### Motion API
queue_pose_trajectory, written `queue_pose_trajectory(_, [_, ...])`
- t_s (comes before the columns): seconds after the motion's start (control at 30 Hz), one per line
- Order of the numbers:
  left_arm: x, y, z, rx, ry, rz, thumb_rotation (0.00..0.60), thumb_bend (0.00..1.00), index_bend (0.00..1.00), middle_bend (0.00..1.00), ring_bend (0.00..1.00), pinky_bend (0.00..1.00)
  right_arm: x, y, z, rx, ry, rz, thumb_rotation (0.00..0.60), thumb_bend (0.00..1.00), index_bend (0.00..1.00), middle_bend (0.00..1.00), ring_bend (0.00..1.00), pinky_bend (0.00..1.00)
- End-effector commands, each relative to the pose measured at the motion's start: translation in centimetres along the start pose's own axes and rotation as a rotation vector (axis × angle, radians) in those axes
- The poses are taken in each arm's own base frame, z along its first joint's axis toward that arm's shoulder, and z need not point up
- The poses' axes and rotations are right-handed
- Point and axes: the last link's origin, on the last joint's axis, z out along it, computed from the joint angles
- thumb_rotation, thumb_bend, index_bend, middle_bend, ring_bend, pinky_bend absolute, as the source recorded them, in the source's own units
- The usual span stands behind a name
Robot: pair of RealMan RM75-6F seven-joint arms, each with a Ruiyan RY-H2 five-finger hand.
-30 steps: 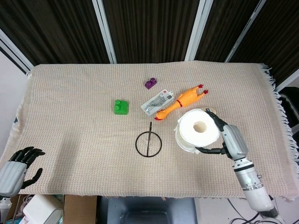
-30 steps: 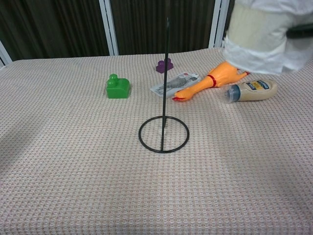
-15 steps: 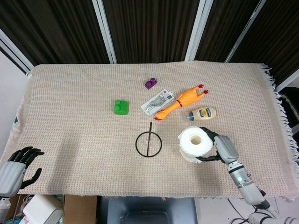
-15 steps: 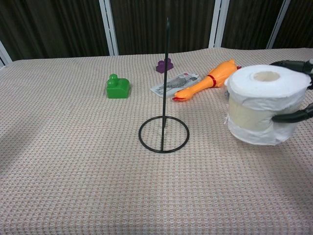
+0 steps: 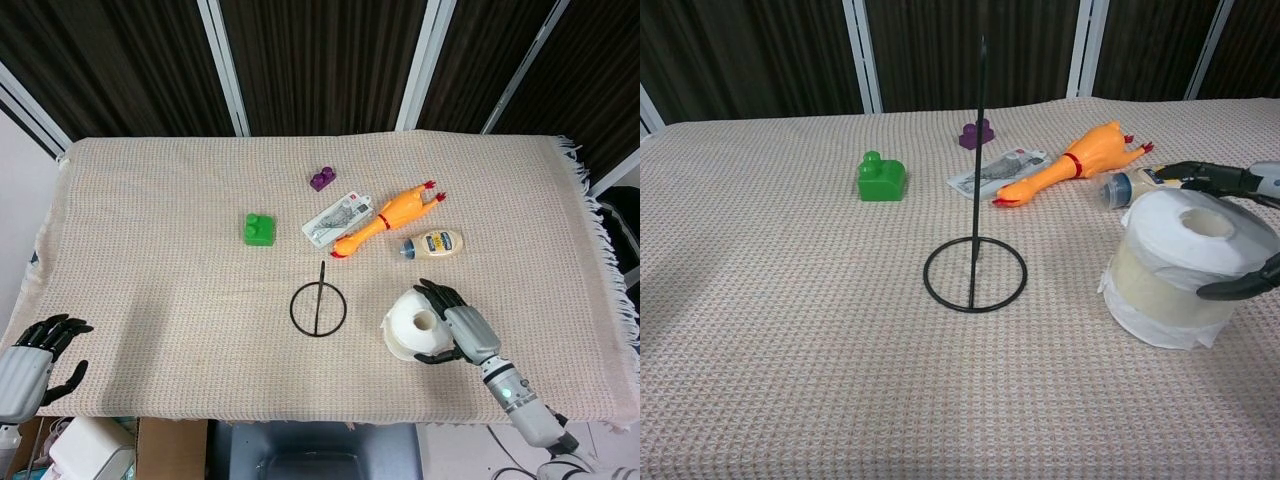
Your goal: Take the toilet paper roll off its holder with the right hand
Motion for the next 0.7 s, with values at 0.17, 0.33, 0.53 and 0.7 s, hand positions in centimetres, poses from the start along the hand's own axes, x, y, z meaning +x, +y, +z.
queue_pose_trajectory(0.17, [-0.1,0.1,0.0,0.000,-0.002,0.007,0.600,0.41,0.30,0.26,0.18,0.26,5.1,-3.0,-2.9,0.034,0.130,0.003,0.600,0.11,0.00,0.00,0.00,0.09])
queue_pose_trajectory(0.33, [-0.2,0.1,0.1,-0.001,-0.003,0.010,0.600,0.41,0.30,0.27,0.18,0.26,7.6,-2.7,-4.6,-0.047,0.260,-0.210,0.600,0.11,0.00,0.00,0.00,0.09])
queue_pose_trajectory(0.53, [-0.2,0.2,0.4,-0.002,-0.006,0.011,0.600,0.41,0.30,0.27,0.18,0.26,7.5,-1.0,-6.9,-0.174,0.276,-0.408,0.600,0.11,0.00,0.00,0.00,0.09])
queue_pose_trajectory(0.7, [-0.2,0.1,0.6,0.004,-0.003,0.013,0.600,0.41,0.30,0.26,0.18,0.26,7.0,0.6,-8.2,-0.247,0.241,-0.463,0.600,0.11,0.00,0.00,0.00,0.09])
